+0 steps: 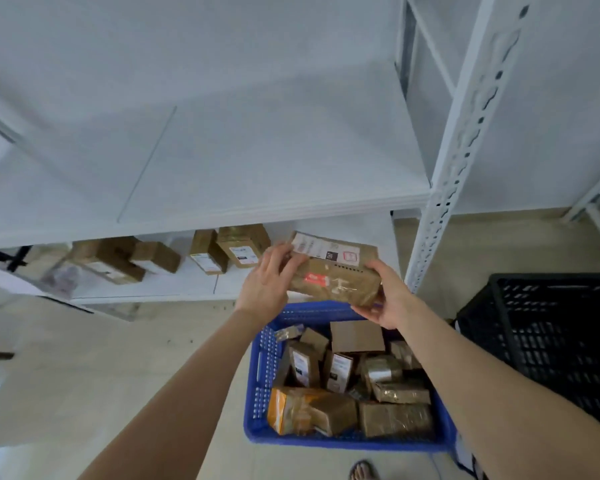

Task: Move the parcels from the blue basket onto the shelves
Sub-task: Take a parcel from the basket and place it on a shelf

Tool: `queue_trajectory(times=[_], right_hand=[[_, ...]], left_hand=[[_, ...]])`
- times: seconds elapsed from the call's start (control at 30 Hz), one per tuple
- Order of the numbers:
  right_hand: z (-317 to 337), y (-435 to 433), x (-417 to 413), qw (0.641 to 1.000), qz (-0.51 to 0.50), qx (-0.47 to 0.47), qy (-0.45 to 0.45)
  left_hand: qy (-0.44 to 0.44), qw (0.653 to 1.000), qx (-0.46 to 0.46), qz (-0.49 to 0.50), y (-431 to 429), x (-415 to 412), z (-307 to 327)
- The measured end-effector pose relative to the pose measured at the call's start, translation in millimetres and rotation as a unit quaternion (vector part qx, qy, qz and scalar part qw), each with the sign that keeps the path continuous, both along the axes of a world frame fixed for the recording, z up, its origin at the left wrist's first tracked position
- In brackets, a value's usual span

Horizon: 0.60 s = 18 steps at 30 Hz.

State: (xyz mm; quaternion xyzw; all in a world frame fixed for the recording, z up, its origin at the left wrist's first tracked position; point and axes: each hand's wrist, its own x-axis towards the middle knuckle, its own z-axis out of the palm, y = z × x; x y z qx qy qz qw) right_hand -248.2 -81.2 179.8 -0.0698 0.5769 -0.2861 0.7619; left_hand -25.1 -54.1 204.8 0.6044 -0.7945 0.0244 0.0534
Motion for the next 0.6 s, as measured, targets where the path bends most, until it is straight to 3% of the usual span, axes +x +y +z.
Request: queue_trajectory(times=[0.07,0.13,0.23,0.33,0.47,0.6], right_hand=[[18.0,9.1,2.3,0.999,-0.024,-0.022,-0.037],[36.9,17.1,3.2,0.995,-0.049,-0.043,-0.069],[64.1,26.6,1.6,0.99,-0.058,-0.086,-0.094],[88.2,34.2,-0.1,0.987,-0.051,-0.115,-0.104],[110.8,48.1,-5.9,0.984,0.035,-0.155,-0.086],[131.3,53.0,-10.6,0.978,0.073,-0.196,-0.023]], left_hand=[[0.066,0.994,0.0,0.091,6.3,-2.4,25.2],[0.194,0.957,0.026,0.213,8.1,-5.4,50.8],[0.44,0.835,0.088,0.319,9.4,-15.3,90.8],[0.538,0.757,0.13,0.348,14.4,-27.2,122.3],[0.59,0.719,0.108,0.351,20.3,-32.5,158.2],[0.613,0.727,0.078,0.301,19.6,-33.1,199.0]])
